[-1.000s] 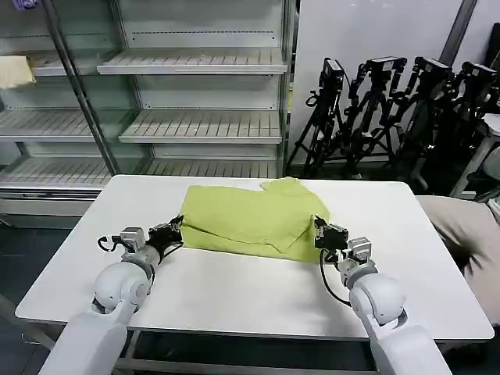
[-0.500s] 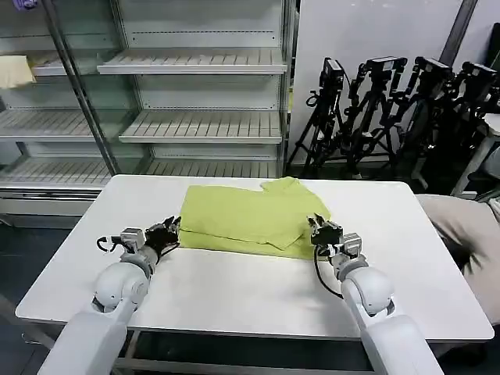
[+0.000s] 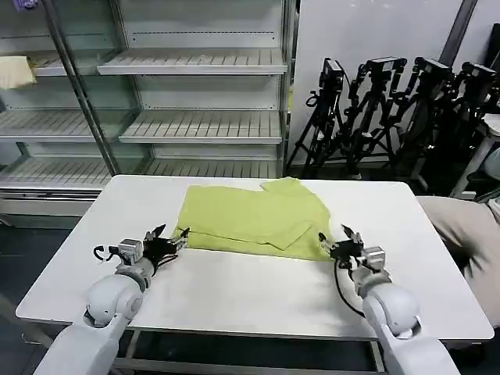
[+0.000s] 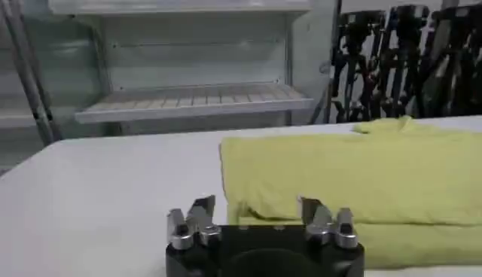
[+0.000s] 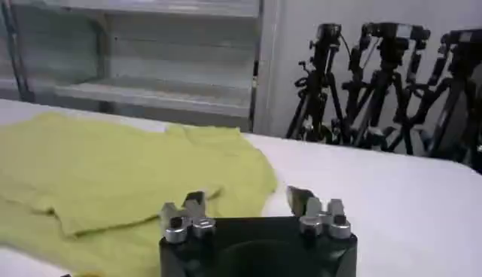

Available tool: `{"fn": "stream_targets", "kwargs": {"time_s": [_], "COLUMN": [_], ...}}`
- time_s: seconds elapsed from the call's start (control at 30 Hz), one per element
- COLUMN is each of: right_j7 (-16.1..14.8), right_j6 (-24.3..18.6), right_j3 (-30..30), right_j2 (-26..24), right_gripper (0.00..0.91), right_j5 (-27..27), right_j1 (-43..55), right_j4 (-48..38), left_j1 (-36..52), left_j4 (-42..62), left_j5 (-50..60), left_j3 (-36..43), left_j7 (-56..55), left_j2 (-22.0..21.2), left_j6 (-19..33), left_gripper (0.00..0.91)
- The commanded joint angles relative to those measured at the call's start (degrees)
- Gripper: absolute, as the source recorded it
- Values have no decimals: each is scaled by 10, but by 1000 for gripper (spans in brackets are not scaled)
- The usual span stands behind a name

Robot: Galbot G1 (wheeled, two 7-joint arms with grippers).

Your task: Fold and organize the clothes.

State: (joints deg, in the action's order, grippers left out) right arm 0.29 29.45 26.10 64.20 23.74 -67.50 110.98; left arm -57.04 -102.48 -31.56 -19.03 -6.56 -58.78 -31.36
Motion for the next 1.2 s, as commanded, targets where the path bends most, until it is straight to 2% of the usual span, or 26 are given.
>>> {"fn": "stream_targets", "kwargs": {"time_s": [0.03,0.07,0.57,0.83,1.0,1.2], "right_j7": [-8,-10,-11,-19,-33,-38], "right_j6": [14,14,36,36,26,20], "right_j3": [38,39,10,2,35,106], "right_j2": [-18,-18,-3,1,-29,-57], "right_gripper": [0,0,0,0,0,0], "right_j5": [32,34,51,45,45,60], "right_j1": [-76,-78,-42,-42,-106,-204], "right_j4": [53,55,24,38,79,148], "left_j1": [-18,-20,-19,-33,-78,-213], "left_j4": [9,8,15,-3,-55,-169], "left_j5": [18,18,-2,6,16,15], "left_j3": [-2,-3,0,-7,-28,-81], "left_j7": [9,14,10,27,36,45], "left_j2": [6,8,-4,-3,3,7], "left_j6": [-19,-19,-18,-18,-18,-18], "left_gripper": [71,20,10,0,0,0]}}
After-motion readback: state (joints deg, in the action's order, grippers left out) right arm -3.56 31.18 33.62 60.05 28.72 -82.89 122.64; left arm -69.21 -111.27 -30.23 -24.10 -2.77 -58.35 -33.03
